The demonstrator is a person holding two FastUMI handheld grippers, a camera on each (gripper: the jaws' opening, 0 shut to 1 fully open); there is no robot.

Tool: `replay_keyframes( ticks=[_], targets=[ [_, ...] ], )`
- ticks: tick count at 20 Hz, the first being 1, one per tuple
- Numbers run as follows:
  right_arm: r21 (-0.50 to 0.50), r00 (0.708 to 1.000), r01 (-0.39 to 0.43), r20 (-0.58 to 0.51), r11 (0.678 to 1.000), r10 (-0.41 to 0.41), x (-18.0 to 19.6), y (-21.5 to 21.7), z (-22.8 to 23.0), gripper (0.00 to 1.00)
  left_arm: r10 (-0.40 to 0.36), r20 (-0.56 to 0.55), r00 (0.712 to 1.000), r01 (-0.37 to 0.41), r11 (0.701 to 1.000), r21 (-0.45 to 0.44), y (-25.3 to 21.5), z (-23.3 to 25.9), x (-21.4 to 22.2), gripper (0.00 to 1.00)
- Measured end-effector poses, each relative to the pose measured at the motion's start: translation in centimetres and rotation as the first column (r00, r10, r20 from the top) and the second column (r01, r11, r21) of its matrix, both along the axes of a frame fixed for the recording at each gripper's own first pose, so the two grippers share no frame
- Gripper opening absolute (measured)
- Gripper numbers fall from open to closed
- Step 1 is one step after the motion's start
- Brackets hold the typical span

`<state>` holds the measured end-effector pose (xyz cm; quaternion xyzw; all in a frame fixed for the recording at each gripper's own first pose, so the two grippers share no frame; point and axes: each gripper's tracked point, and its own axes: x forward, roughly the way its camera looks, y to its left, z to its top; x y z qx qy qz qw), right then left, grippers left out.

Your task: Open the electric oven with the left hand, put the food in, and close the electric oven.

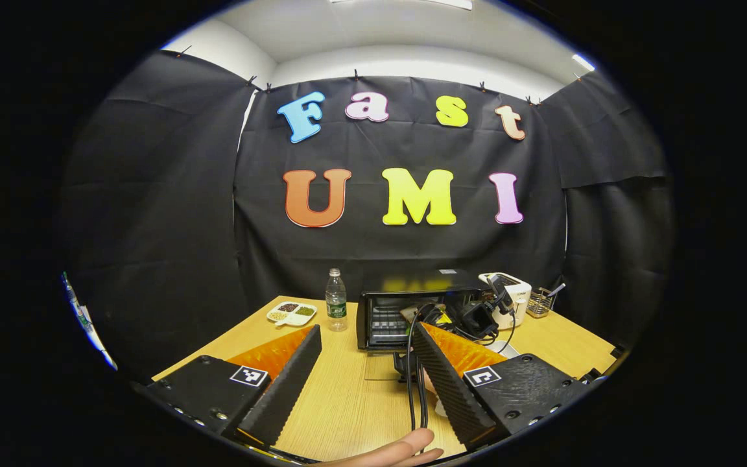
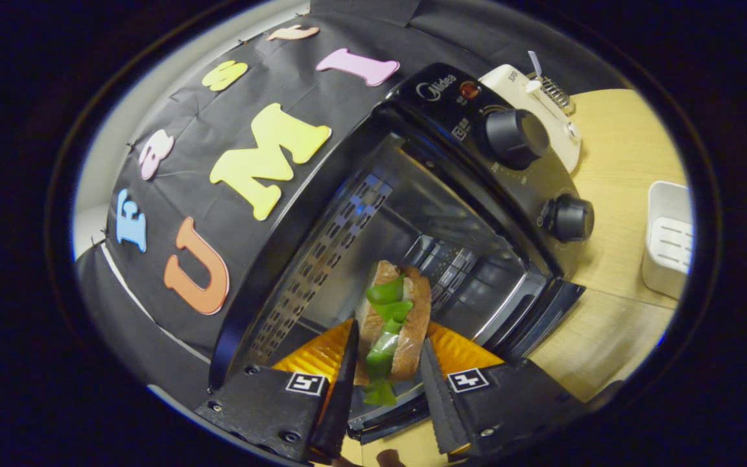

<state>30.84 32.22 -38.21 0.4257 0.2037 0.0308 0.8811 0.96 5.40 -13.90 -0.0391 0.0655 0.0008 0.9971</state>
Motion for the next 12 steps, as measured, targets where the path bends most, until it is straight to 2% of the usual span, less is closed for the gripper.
replay_keyframes(
  ticks=[1,4,8,9,10,12],
  targets=[
    [0.004,1.000,-0.029,-0.013,1.000,0.029,-0.2,0.8,-0.1,0.59,0.012,0.003,1.000,-0.012,1.000,-0.004,0.3,-0.1,0.0,0.94],
    [-0.090,0.999,-0.042,-0.003,0.995,0.042,-0.1,0.6,-0.3,0.64,0.018,0.004,1.000,-0.018,0.999,-0.027,0.7,-0.1,-0.2,0.94],
    [-0.219,0.992,-0.125,-0.030,0.968,0.121,-0.4,1.3,-0.6,0.71,0.044,0.008,0.999,-0.043,0.998,-0.049,1.6,-0.1,-0.7,0.94],
    [-0.253,0.989,-0.148,-0.039,0.956,0.143,-0.4,1.4,-0.6,0.63,0.046,0.015,0.999,-0.045,0.997,-0.057,1.7,0.1,-0.7,0.94],
    [-0.286,0.985,-0.175,-0.053,0.942,0.167,-0.7,1.4,-0.6,0.78,0.043,0.017,0.999,-0.042,0.997,-0.069,1.4,0.0,-0.6,0.94],
    [-0.354,0.970,-0.244,-0.088,0.903,0.228,-0.9,1.9,-1.1,0.86,0.028,0.008,1.000,-0.028,0.996,-0.082,1.1,-0.3,-0.6,0.94]
  ],
)
